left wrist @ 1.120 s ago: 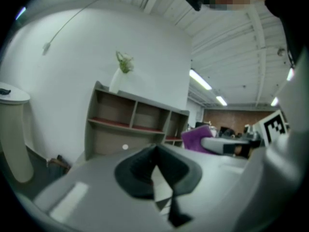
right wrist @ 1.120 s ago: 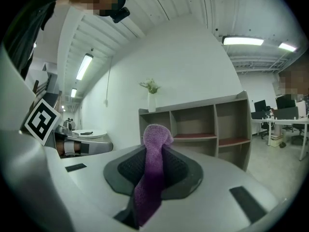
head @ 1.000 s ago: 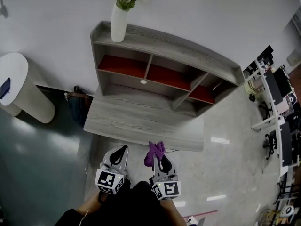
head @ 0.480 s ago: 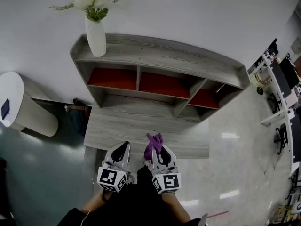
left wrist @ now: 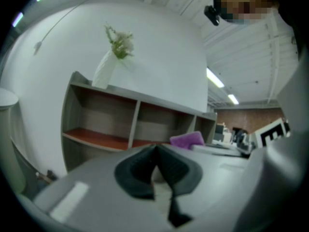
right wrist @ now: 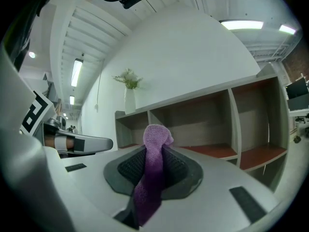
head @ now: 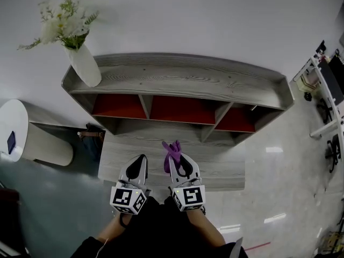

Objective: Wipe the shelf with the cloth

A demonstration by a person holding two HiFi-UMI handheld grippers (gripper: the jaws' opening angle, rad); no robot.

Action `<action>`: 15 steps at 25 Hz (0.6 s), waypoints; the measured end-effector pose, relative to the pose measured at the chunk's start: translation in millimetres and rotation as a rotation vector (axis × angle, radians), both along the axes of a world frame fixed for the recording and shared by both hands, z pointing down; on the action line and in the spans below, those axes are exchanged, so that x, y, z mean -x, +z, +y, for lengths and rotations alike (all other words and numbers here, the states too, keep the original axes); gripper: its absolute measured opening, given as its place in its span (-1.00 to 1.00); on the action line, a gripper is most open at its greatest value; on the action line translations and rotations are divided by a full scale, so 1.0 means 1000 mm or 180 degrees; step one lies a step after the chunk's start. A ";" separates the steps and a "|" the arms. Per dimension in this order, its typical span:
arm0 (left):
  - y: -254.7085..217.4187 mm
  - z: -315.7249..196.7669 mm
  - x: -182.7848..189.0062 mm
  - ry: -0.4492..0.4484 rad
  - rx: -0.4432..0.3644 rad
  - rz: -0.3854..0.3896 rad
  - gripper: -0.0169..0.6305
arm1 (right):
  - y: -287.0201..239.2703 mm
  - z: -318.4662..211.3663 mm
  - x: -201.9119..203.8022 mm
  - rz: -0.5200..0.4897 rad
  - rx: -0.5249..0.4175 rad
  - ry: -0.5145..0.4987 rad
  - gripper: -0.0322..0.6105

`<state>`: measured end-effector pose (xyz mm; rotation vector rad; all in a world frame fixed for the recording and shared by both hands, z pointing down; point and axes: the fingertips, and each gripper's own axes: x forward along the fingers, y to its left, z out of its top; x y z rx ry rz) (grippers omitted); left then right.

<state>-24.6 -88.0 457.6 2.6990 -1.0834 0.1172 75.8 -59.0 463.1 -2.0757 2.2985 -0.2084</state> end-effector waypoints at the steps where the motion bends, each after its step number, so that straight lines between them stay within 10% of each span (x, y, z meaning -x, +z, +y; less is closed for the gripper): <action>1: -0.003 -0.005 -0.003 0.0001 -0.0011 0.0010 -0.93 | 0.000 -0.009 -0.004 0.0000 0.0000 0.0003 -0.69; 15: -0.019 -0.063 -0.017 0.0027 -0.0112 0.0034 -0.93 | 0.000 -0.118 -0.029 0.0080 -0.0009 0.0102 -0.69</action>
